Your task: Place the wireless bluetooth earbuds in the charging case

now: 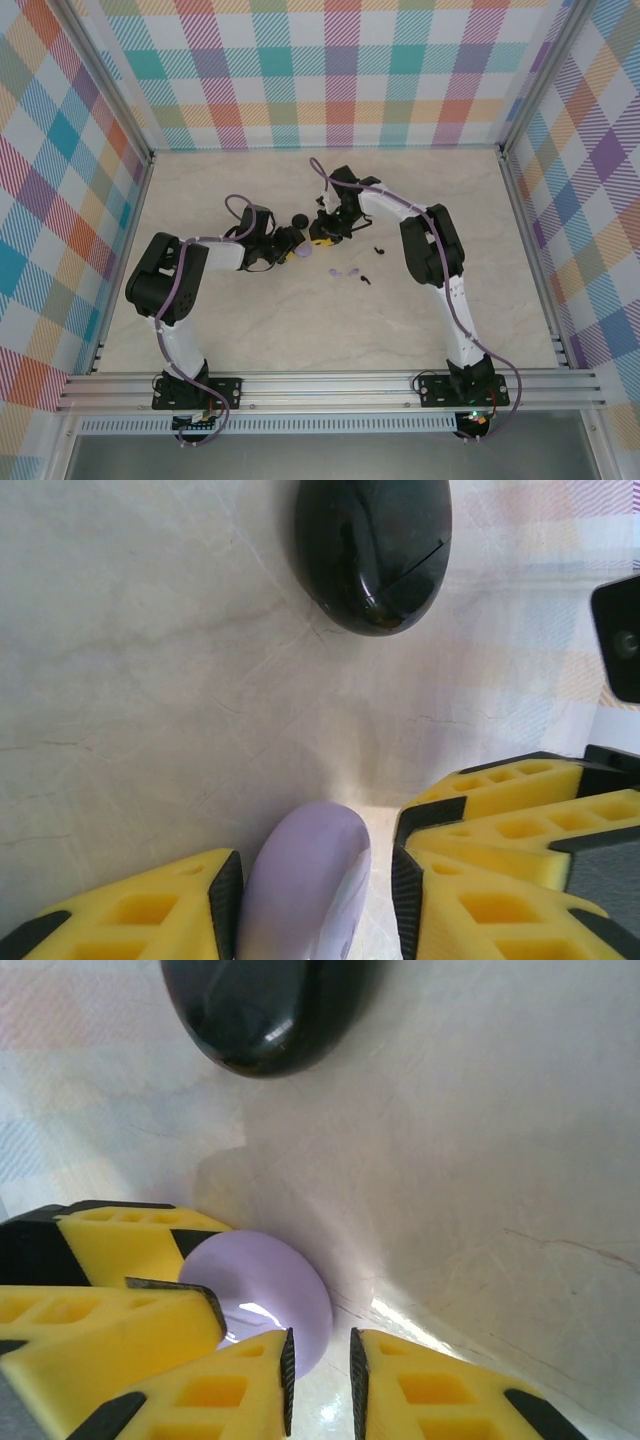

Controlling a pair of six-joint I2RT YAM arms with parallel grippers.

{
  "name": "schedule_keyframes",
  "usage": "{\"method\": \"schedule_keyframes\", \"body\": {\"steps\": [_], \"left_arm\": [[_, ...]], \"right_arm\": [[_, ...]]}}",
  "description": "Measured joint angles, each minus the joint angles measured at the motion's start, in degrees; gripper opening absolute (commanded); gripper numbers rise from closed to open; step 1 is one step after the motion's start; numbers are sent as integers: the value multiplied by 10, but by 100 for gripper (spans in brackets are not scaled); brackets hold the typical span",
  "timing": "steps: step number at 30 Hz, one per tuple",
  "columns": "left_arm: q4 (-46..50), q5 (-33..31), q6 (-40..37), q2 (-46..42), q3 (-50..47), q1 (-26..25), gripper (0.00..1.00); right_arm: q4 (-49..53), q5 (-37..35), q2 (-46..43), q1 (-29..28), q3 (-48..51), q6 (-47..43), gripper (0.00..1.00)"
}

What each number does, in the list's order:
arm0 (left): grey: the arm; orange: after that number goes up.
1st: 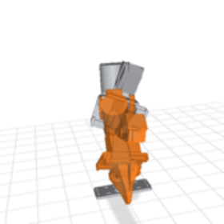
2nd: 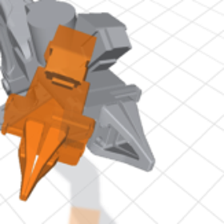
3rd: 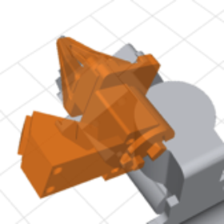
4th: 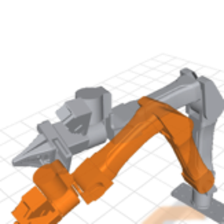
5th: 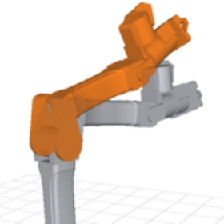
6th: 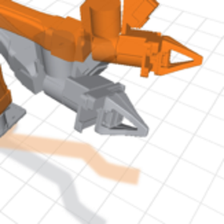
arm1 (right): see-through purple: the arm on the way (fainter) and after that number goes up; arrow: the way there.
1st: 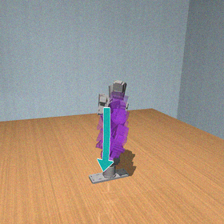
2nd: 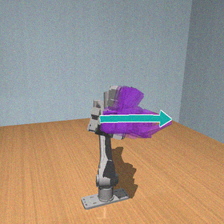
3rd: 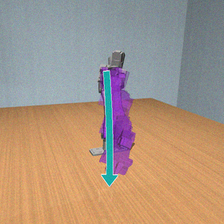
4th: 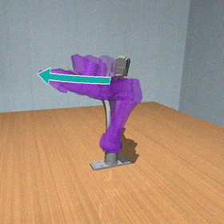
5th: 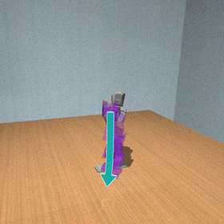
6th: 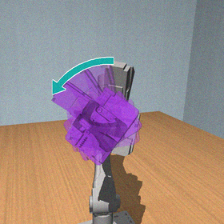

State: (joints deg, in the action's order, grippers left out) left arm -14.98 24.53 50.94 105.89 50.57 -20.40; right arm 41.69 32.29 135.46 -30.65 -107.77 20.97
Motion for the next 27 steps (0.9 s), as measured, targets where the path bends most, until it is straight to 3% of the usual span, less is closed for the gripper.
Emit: {"method": "schedule_keyframes", "body": {"steps": [12, 27], "left_arm": [[5, 0, 0, 2, -1, 0, 35], [0, 5, 4, 4, -1, 0, 36]], "right_arm": [[-12, 14, 0, -7, 11, 13, 20], [-23, 23, 0, -8, 17, 26, 18]]}}
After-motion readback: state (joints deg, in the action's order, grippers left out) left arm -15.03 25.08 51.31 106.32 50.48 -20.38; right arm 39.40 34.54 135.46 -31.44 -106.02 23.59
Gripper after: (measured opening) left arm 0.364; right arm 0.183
